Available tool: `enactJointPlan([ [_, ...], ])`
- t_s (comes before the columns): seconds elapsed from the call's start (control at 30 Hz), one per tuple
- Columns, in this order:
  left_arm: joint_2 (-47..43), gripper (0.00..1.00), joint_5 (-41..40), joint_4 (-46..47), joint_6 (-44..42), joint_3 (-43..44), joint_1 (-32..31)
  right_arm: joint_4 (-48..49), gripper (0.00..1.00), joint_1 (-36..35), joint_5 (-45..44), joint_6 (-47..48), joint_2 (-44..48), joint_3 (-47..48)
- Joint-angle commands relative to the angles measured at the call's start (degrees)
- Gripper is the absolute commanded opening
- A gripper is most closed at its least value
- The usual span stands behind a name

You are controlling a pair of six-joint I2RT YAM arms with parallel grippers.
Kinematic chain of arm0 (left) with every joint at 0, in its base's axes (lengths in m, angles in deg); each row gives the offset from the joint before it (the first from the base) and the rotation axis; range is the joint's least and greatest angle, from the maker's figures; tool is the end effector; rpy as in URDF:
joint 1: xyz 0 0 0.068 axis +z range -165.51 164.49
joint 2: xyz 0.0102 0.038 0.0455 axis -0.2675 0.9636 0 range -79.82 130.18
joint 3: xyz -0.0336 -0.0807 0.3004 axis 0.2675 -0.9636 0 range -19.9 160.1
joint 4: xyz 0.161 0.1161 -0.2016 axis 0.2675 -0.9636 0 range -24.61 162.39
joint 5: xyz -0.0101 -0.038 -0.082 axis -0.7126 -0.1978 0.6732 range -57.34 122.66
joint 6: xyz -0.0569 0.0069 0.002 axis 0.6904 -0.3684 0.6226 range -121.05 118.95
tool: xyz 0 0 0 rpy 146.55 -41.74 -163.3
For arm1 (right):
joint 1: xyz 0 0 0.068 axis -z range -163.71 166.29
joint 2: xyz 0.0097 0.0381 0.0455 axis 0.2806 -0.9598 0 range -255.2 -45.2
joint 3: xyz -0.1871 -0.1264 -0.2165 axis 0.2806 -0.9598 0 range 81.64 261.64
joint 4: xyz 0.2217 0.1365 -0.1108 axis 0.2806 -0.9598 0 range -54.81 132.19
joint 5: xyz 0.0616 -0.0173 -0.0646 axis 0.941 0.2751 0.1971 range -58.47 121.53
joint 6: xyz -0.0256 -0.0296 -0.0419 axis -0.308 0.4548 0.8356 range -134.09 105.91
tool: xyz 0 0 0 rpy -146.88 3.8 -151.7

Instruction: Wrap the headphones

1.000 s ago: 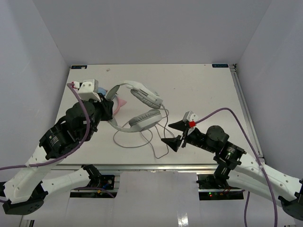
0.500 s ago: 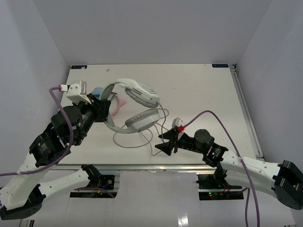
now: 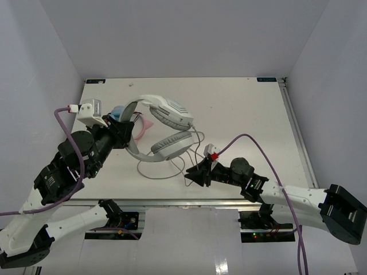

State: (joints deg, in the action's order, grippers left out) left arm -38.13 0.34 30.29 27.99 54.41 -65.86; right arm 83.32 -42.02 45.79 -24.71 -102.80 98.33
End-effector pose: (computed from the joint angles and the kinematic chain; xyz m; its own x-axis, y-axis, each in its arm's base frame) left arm 0.0754 -0.0571 0.4935 -0.2444 -0.3480 -0.9051 0.2237 0.8880 -0.4018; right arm 0.1027 0.1853 0.2416 -0.1738 0.0583 -0.9830 -0.9382 0.2936 0.1833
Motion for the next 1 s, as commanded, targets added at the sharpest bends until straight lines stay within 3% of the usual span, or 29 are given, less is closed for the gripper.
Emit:
enactJointPlan([
  [0.0,-3.4,0.0,7.2,10.0,2.4,-2.0,0.1,4.5,0.11,-0.4,-3.2,-0.3,-2.6,0.7],
  [0.13,-5.5,0.0,17.2,15.0,3.8,-6.1,0.1,6.8,0.09,-0.4,-2.2,-0.1,-4.6,1.6],
  [0.3,-2.3,0.0,35.1,17.3,5.0,-8.4,0.1,5.5,0.09,-0.4,-3.4,1.7,-5.5,4.4],
  [0.47,1.2,0.0,53.1,20.6,2.8,-10.0,0.1,-0.9,0.08,-0.3,-4.4,5.9,-4.7,8.5],
  [0.63,5.6,0.0,65.7,16.5,-3.5,-7.8,0.1,-10.3,0.08,0.7,-8.1,10.3,-2.2,13.5],
  [0.77,7.1,0.0,64.6,8.6,-9.4,-5.9,0.1,-18.9,0.08,7.9,-7.2,9.6,0.8,18.6],
  [0.87,7.6,0.0,59.5,1.3,-13.1,-4.0,0.1,-26.4,0.08,15.4,-2.1,6.8,2.8,22.5],
  [0.97,9.5,0.0,54.4,-3.6,-15.3,-3.3,0.1,-34.4,0.08,18.5,-1.4,7.4,3.9,27.2],
])
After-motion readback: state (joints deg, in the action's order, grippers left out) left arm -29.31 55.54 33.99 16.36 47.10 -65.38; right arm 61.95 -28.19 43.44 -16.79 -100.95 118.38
